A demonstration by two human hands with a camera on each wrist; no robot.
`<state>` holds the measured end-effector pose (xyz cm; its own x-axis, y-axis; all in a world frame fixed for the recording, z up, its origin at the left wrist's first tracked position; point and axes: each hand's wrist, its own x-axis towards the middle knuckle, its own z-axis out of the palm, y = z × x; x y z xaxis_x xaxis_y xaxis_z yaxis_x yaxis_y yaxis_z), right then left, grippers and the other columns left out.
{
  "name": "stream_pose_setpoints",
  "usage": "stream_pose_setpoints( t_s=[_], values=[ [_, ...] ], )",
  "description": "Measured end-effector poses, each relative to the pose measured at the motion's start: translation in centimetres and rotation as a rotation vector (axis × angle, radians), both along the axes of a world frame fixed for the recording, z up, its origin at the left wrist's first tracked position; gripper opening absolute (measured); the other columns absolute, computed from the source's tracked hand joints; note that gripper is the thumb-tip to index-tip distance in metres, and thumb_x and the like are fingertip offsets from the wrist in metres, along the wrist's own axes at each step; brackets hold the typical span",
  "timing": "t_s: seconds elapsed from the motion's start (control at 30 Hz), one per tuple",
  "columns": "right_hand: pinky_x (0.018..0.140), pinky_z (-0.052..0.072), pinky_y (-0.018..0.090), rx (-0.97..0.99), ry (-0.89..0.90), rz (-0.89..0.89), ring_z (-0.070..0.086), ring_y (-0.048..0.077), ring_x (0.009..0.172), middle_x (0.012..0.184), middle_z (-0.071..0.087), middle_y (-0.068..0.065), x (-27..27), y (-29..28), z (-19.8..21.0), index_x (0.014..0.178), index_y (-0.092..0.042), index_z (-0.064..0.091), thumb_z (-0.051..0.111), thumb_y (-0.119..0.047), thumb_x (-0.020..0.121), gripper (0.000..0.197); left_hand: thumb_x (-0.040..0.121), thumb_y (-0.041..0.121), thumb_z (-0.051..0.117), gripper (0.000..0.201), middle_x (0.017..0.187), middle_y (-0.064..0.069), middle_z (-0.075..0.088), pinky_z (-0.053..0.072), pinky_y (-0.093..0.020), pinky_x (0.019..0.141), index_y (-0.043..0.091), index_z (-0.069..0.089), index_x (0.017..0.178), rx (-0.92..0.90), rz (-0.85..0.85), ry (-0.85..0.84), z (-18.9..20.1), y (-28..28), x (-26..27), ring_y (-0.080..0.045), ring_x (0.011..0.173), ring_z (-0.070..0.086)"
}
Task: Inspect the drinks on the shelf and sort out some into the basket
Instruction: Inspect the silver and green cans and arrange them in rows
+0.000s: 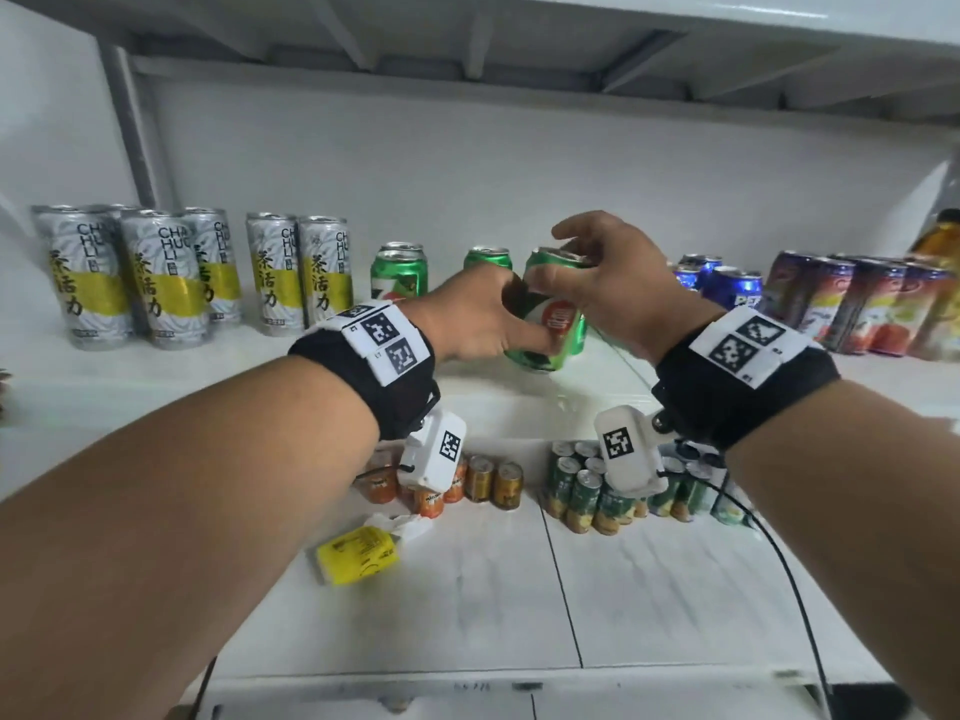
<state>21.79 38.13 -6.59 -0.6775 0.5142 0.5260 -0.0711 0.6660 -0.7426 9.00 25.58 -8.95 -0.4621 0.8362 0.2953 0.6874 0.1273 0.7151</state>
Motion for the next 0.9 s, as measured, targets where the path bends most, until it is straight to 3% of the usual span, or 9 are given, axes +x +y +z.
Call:
stream_pose_setpoints(
  t_s=[0.1,0.17,0.3,0.37,0.47,0.6,0.73,0.8,0.9],
  values=[
    [0.089,0.064,0.044,-0.217,0.076,0.127,0.075,0.029,0.102,0.113,0.073,0.011,0.1,2.2,-2.2,0.125,-0.014,0.063,0.087,-0.024,0.084,0.049,0.067,0.045,0.1,0.055,0.104,-0.003,0.083,0.06,-0.052,0.104,0.014,0.08,0.108,0.06,0.03,-0.097,-1.1,1.4,0.5,-0.027,0.104,0.079],
    [0.091,0.063,0.045,-0.331,0.113,0.221,0.075,0.03,0.104,0.115,0.075,0.012,0.0,3.5,-3.6,0.127,-0.011,0.062,0.084,-0.02,0.088,0.046,0.066,0.041,0.101,0.056,0.105,-0.005,0.084,0.061,-0.052,0.102,0.011,0.079,0.109,0.088,0.044,-0.156,-2.2,2.1,0.7,-0.028,0.104,0.08],
    [0.085,0.062,0.036,-0.437,0.154,0.339,0.077,0.024,0.103,0.112,0.079,0.009,-0.1,4.4,-5.7,0.125,-0.007,0.066,0.077,-0.021,0.095,0.035,0.071,0.032,0.098,0.044,0.102,0.003,0.084,0.063,-0.024,0.082,0.016,0.079,0.107,0.193,0.037,-0.218,-4.6,2.3,0.9,-0.014,0.096,0.081],
    [0.085,0.063,0.034,-0.462,0.117,0.412,0.077,0.024,0.104,0.111,0.08,0.007,0.0,4.2,-6.4,0.123,-0.008,0.068,0.074,-0.026,0.098,0.031,0.074,0.029,0.097,0.035,0.103,0.005,0.084,0.061,-0.018,0.078,0.023,0.08,0.104,0.228,0.019,-0.24,-5.2,1.9,1.0,-0.01,0.095,0.081],
    [0.087,0.064,0.036,-0.44,0.091,0.435,0.078,0.023,0.103,0.111,0.08,0.007,0.2,4.0,-6.8,0.123,-0.007,0.07,0.071,-0.031,0.1,0.033,0.072,0.038,0.097,0.037,0.107,0.006,0.084,0.063,-0.024,0.084,0.029,0.081,0.104,0.228,-0.005,-0.223,-5.4,1.6,1.1,-0.011,0.1,0.08],
    [0.092,0.063,0.045,-0.478,0.095,0.428,0.077,0.028,0.104,0.112,0.079,0.012,0.6,4.2,-6.9,0.121,-0.004,0.07,0.066,-0.036,0.102,0.038,0.072,0.043,0.096,0.057,0.114,-0.001,0.083,0.062,-0.047,0.1,0.018,0.075,0.118,0.267,-0.013,-0.251,-5.6,1.7,1.0,-0.021,0.109,0.079],
    [0.096,0.06,0.049,-0.505,0.061,0.469,0.075,0.033,0.104,0.112,0.078,0.017,0.5,4.6,-6.9,0.117,-0.001,0.071,0.071,-0.033,0.097,0.038,0.076,0.035,0.095,0.056,0.112,-0.008,0.083,0.066,-0.035,0.083,0.01,0.071,0.12,0.338,-0.078,-0.389,-5.6,1.5,0.9,-0.025,0.105,0.081],
    [0.096,0.06,0.048,-0.511,0.046,0.495,0.075,0.035,0.106,0.113,0.078,0.017,0.4,4.7,-6.9,0.118,-0.001,0.072,0.073,-0.033,0.095,0.04,0.076,0.036,0.093,0.055,0.11,-0.01,0.083,0.065,-0.033,0.082,0.007,0.072,0.118,0.349,-0.09,-0.417,-5.6,1.5,0.8,-0.026,0.104,0.081],
    [0.101,0.058,0.054,-0.535,0.047,0.519,0.073,0.041,0.111,0.117,0.076,0.021,0.4,5.0,-7.0,0.121,0.002,0.071,0.072,-0.033,0.096,0.043,0.074,0.04,0.092,0.06,0.112,-0.014,0.082,0.065,-0.038,0.088,0.003,0.072,0.118,0.36,-0.106,-0.438,-5.5,1.7,0.7,-0.03,0.106,0.08]
  ],
)
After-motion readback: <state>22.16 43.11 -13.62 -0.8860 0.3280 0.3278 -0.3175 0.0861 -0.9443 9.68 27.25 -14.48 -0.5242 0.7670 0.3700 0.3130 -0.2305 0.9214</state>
